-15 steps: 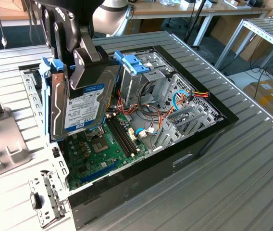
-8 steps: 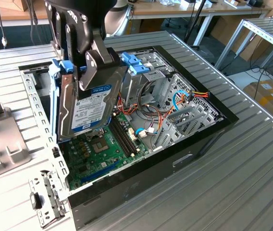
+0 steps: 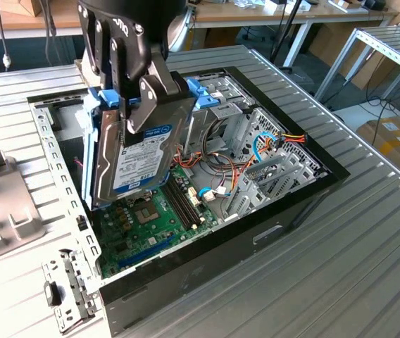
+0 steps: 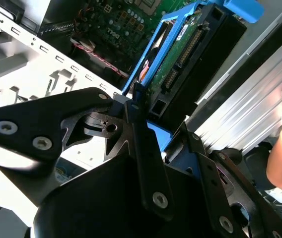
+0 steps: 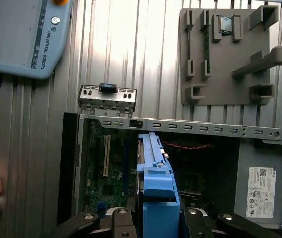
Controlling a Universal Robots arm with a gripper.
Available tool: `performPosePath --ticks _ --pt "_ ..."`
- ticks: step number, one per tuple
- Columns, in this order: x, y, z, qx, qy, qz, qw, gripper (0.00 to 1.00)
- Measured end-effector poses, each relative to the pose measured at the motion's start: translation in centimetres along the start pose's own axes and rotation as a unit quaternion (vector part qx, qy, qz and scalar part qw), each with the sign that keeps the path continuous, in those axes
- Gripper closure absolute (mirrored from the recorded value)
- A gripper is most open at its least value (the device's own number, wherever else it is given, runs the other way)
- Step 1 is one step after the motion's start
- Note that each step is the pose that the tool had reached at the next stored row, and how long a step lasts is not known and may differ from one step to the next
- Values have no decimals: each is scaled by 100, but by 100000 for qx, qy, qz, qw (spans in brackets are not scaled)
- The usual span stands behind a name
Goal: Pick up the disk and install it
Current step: 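Pick up the disk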
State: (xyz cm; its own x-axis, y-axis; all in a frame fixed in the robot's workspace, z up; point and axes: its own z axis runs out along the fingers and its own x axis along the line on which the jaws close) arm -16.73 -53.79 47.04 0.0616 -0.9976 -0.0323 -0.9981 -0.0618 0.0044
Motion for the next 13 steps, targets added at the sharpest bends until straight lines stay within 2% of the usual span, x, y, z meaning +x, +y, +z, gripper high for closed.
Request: performPosePath --ticks 13 --pt "91 -89 1 1 2 -1 100000 63"
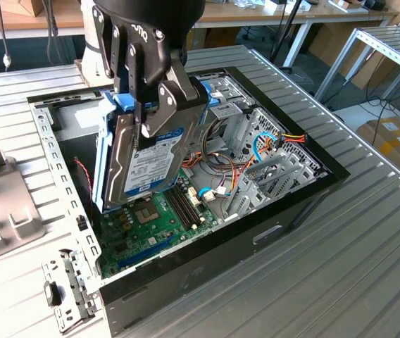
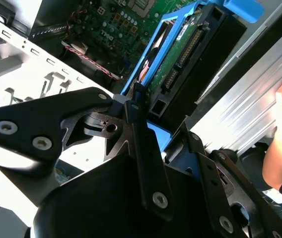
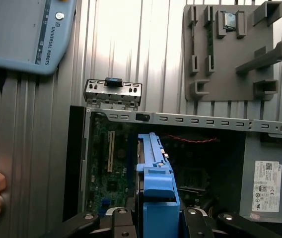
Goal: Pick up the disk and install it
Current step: 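Pick up the disk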
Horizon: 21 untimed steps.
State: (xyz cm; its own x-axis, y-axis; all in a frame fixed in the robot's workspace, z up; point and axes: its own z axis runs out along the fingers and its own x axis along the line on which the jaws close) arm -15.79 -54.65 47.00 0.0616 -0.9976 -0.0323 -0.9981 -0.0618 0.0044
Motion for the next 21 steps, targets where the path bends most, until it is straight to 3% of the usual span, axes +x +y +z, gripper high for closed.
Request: performPosePath --ticks 15,21 --pt "102 -80 1 -1 0 0 100000 63" --pt "129 -145 1 1 -2 -1 100000 63"
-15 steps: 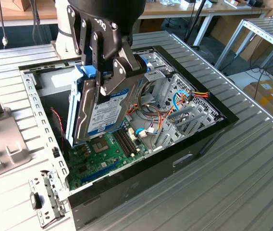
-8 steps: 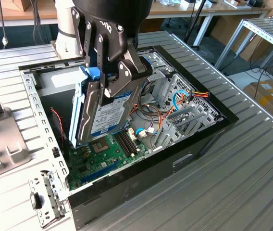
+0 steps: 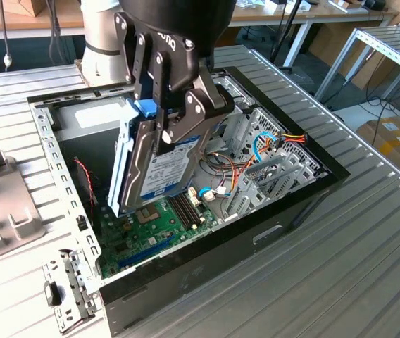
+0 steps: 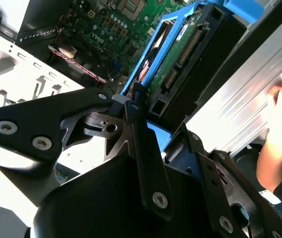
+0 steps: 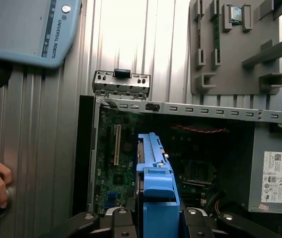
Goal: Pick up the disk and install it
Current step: 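Pick up the disk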
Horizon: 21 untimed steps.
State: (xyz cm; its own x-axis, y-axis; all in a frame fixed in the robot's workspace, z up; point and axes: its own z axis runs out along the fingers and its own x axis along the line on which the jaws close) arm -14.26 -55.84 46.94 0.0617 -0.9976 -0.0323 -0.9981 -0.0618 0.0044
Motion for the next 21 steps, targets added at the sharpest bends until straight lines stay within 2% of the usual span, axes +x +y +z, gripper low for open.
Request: performPosePath --ticks 21 --pt "55 -98 1 -2 2 1 100000 63"
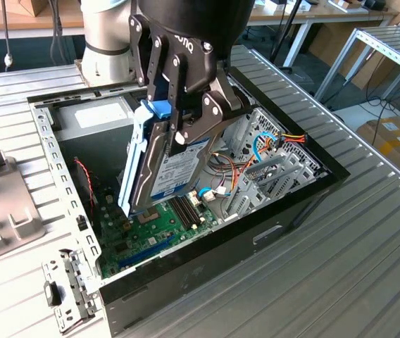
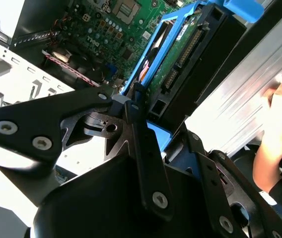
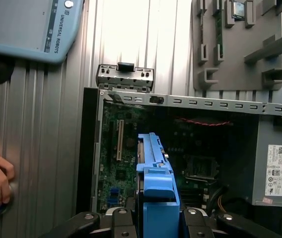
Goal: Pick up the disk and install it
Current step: 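Pick up the disk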
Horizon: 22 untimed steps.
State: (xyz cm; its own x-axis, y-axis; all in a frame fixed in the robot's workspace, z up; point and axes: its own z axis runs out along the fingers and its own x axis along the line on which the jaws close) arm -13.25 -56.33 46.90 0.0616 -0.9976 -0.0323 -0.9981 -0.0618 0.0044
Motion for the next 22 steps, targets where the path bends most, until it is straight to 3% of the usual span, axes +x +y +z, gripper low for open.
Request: performPosePath --ticks 22 --pt "64 -115 1 0 0 1 100000 63"
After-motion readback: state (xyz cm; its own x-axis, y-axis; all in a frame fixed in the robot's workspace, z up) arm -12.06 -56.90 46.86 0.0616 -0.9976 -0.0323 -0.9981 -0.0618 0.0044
